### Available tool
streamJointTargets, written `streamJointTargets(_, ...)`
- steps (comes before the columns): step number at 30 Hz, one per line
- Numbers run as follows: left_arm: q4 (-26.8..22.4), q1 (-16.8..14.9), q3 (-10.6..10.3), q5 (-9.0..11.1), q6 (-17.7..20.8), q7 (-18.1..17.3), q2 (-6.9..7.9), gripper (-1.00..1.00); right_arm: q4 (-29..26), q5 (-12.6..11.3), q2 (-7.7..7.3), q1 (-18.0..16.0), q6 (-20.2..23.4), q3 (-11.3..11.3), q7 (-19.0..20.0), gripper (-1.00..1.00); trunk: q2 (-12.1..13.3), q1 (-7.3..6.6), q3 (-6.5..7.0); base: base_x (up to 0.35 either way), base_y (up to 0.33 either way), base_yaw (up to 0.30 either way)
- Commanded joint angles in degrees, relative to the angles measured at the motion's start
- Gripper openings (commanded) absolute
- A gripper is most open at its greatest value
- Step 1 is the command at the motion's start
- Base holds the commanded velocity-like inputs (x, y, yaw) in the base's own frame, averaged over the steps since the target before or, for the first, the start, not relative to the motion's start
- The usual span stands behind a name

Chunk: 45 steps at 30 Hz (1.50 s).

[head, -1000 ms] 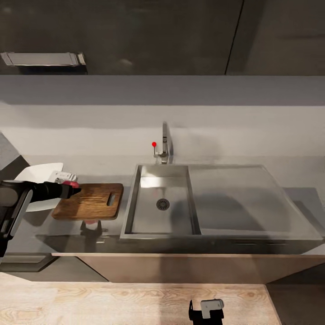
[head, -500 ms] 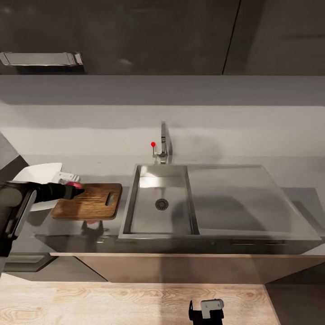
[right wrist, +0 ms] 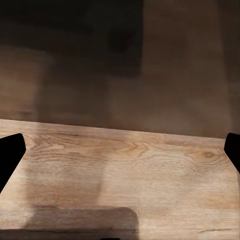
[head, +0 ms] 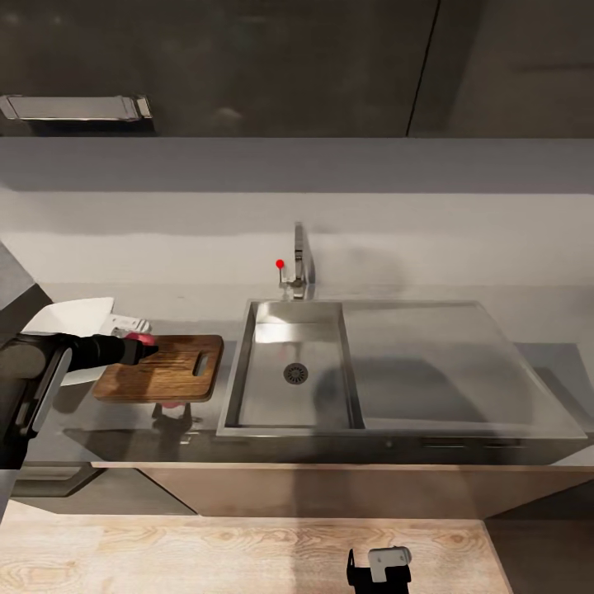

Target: In the kitchen, take the Vidalia onion out of the sink, dice it on the chopping board with the paring knife, put the diced onion into the bowl on the countertop, then place both the paring knife and the chopping board into the sink.

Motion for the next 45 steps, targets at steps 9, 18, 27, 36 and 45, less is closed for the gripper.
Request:
streamJointTargets(9,0.2,-0.1,0.0,0.0,0.3,-0.3,-0.01,-1.0,0.1,-0.3,0.02,0.0,-0.1,0.5,-0.3,1.0,-0.1,0.03,-0.1,0.0,0.0,0.0)
streamJointTargets(18,0.2,-0.1,0.0,-0.1,0.3,-0.2,-0.6,-1.0,0.1,-0.3,-0.27,0.0,0.2,0.5,-0.4,1.0,-0.1,0.03,-0.1,0.0,0.0,0.0)
streamJointTargets(27,0.2,-0.1,0.0,-0.2,0.1,-0.3,-0.63,-1.0,0.1,-0.3,-0.3,0.0,0.3,0.5,-0.4,1.0,-0.1,0.03,-0.1,0.0,0.0,0.0)
streamJointTargets(36,1.0,-0.1,0.0,-0.2,0.1,-0.3,-0.67,-1.0,0.0,-0.3,-0.26,0.0,0.4,0.5,-0.4,1.0,-0.1,0.03,-0.1,0.0,0.0,0.0)
streamJointTargets(45,3.8,-0.1,0.0,-0.1,0.0,-0.3,-1.48,-1.0,0.0,-0.3,-0.27,0.0,0.4,0.5,-0.4,1.0,-0.1,0.03,-0.1,0.0,0.0,0.0)
